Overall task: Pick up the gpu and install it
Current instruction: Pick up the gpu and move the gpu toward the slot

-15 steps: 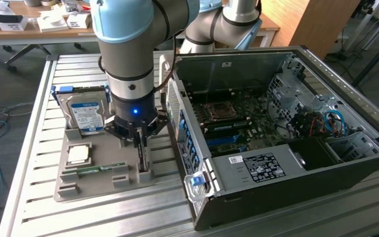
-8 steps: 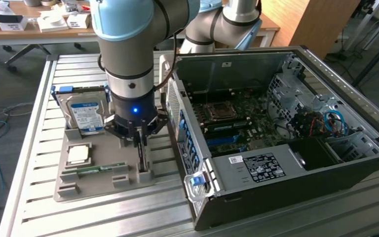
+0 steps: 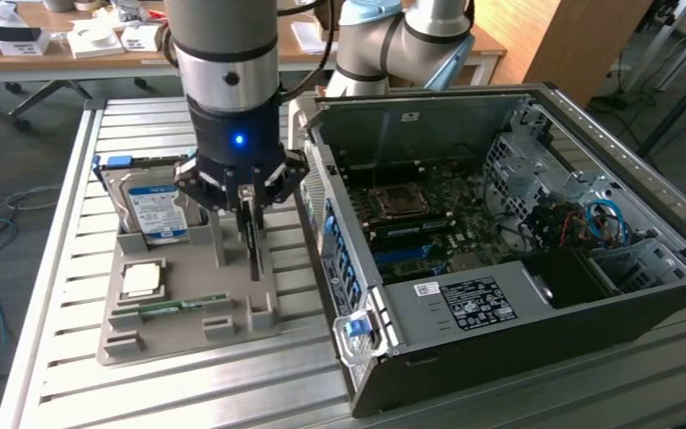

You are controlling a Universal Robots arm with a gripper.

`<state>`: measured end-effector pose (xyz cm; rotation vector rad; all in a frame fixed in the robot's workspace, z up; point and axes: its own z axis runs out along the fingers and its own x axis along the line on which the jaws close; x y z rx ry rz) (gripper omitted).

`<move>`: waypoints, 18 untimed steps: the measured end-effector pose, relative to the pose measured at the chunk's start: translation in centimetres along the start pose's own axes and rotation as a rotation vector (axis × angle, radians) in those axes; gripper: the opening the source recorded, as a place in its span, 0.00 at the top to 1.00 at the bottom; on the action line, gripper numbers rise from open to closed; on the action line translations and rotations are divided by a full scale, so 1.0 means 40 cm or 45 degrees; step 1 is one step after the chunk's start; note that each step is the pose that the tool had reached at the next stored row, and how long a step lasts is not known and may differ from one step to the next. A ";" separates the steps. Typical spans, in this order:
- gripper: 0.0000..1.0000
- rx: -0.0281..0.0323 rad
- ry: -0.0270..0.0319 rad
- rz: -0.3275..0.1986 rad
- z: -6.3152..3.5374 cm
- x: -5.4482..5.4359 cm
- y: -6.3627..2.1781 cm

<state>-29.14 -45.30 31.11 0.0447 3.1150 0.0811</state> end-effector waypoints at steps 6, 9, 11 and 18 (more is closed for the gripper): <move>0.74 0.0001 0.0001 0.000 -0.068 -0.002 0.004; 0.74 0.0000 -0.0001 0.000 -0.102 -0.003 0.005; 0.74 0.0000 0.0000 0.000 -0.125 -0.003 0.007; 0.74 0.0000 0.0000 0.000 -0.205 -0.005 0.011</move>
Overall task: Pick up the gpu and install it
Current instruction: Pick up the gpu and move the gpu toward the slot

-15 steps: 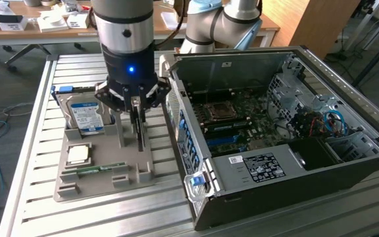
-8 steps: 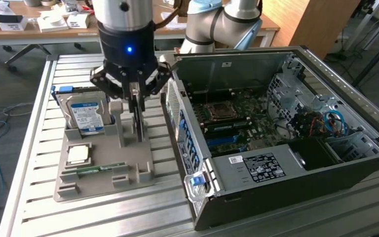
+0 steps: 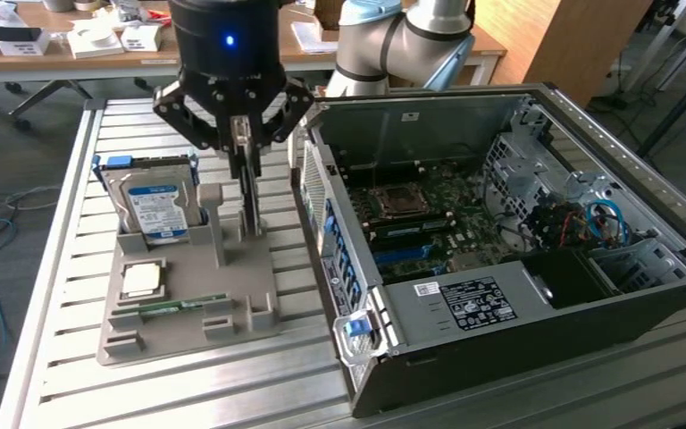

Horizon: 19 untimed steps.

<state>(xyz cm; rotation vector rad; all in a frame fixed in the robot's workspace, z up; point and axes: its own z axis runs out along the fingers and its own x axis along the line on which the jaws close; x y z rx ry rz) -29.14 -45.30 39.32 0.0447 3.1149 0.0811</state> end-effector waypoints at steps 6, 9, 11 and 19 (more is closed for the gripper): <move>0.74 0.0000 0.0000 0.000 -0.062 -0.002 0.003; 0.74 0.0000 0.0000 0.000 -0.087 -0.002 0.005; 0.74 -0.0001 -0.0001 0.000 -0.098 -0.002 0.005; 0.74 -0.0001 -0.0001 0.000 -0.134 -0.003 0.007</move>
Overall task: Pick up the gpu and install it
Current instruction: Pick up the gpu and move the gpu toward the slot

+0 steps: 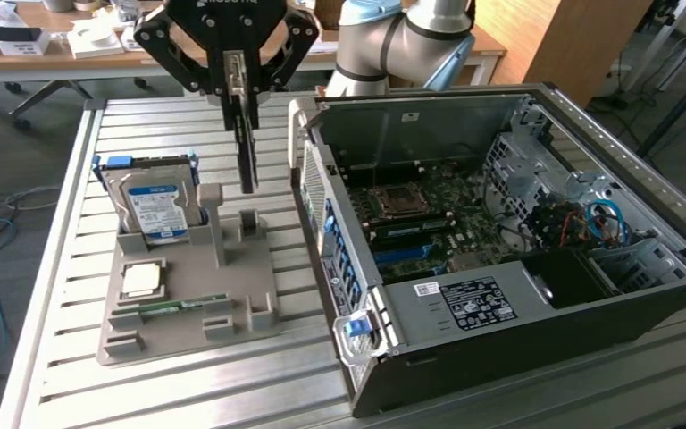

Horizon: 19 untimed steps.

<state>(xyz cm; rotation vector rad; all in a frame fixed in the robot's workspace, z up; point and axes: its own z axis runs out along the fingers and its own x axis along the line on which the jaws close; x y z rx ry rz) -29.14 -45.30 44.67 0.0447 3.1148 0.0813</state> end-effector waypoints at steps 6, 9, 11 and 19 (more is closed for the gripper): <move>0.74 0.0000 0.0001 0.000 -0.001 0.000 0.000; 0.74 0.0002 0.0003 0.000 -0.001 -0.011 0.000; 0.74 0.0000 0.0002 0.000 0.000 -0.023 0.001; 0.74 -0.0006 0.0002 0.000 0.001 -0.088 0.003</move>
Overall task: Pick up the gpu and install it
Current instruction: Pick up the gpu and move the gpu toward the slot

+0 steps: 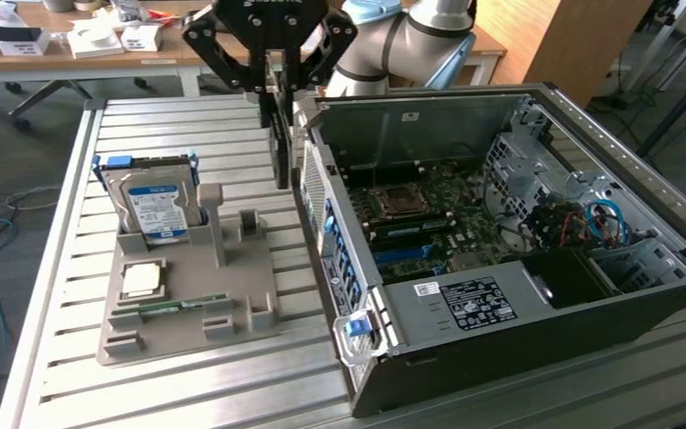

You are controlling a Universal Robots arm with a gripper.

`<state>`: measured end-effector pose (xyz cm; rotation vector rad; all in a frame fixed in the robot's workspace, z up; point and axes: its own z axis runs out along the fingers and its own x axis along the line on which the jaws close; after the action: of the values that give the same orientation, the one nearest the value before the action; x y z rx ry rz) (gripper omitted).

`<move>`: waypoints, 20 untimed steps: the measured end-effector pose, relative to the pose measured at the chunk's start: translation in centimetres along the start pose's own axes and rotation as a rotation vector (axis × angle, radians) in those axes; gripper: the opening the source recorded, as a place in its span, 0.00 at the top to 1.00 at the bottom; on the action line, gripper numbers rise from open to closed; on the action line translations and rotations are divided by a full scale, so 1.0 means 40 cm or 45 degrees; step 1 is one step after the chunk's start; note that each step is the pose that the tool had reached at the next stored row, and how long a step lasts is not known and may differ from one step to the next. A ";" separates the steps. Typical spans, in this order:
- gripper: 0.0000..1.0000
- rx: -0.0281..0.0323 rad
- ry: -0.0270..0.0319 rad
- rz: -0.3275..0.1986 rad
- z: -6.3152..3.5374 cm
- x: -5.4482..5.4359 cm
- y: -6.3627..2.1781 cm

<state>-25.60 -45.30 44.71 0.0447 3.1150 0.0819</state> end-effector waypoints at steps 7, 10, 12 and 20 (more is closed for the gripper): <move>0.74 -0.0008 0.0000 0.000 0.002 -0.075 0.002; 0.74 -0.0009 0.0001 0.000 0.003 -0.109 0.003; 0.74 -0.0008 0.0001 0.000 0.003 -0.132 0.004; 0.74 -0.0008 0.0001 0.000 0.006 -0.222 0.006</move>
<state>-16.71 -45.30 44.71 0.0448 3.1150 0.0830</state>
